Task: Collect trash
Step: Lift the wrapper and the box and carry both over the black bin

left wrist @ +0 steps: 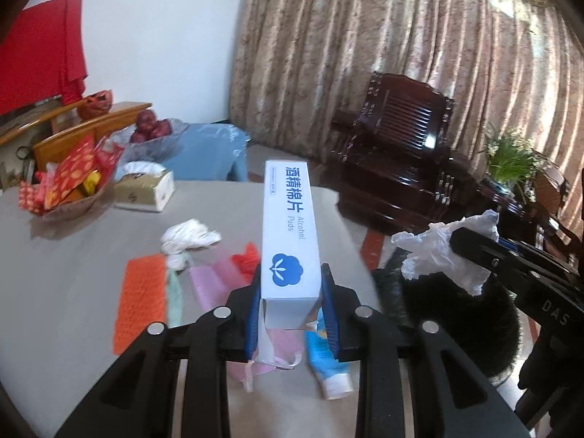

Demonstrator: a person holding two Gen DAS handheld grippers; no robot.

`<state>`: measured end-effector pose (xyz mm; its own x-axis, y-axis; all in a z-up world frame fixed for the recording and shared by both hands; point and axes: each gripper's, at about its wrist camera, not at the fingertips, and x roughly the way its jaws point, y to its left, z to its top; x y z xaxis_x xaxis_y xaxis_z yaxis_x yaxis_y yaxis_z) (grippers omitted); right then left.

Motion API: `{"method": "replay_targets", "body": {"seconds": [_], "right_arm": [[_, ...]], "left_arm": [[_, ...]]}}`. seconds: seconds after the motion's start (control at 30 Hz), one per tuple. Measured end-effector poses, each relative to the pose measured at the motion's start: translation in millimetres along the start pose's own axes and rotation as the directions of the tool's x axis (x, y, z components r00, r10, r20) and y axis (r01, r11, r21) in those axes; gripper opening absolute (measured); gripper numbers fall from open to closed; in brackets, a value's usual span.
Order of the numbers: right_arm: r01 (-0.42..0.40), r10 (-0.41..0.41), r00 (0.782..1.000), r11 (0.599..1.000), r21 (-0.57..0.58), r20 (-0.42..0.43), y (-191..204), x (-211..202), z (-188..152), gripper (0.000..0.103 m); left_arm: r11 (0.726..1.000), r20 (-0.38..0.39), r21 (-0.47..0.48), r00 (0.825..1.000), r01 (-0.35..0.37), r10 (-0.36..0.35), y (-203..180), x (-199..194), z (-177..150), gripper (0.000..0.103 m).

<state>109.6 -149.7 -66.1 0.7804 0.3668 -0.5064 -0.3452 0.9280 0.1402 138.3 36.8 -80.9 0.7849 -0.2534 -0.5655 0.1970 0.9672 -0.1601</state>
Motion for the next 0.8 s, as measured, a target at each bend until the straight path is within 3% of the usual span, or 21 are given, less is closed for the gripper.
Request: {"method": "replay_targets", "body": {"seconds": [0.47, 0.8], "right_arm": [[0.17, -0.173, 0.985, 0.981, 0.09, 0.023, -80.6, -59.9, -20.7, 0.017], [0.312, -0.305, 0.95, 0.937, 0.156, -0.069, -147.8, -70.2, -67.9, 0.017]], "left_arm": [[0.975, -0.049, 0.125, 0.983, 0.184, -0.179, -99.6, 23.7, 0.0, 0.029], [0.924, -0.174, 0.195, 0.939, 0.329, -0.297, -178.8, 72.1, -19.8, 0.029]]}}
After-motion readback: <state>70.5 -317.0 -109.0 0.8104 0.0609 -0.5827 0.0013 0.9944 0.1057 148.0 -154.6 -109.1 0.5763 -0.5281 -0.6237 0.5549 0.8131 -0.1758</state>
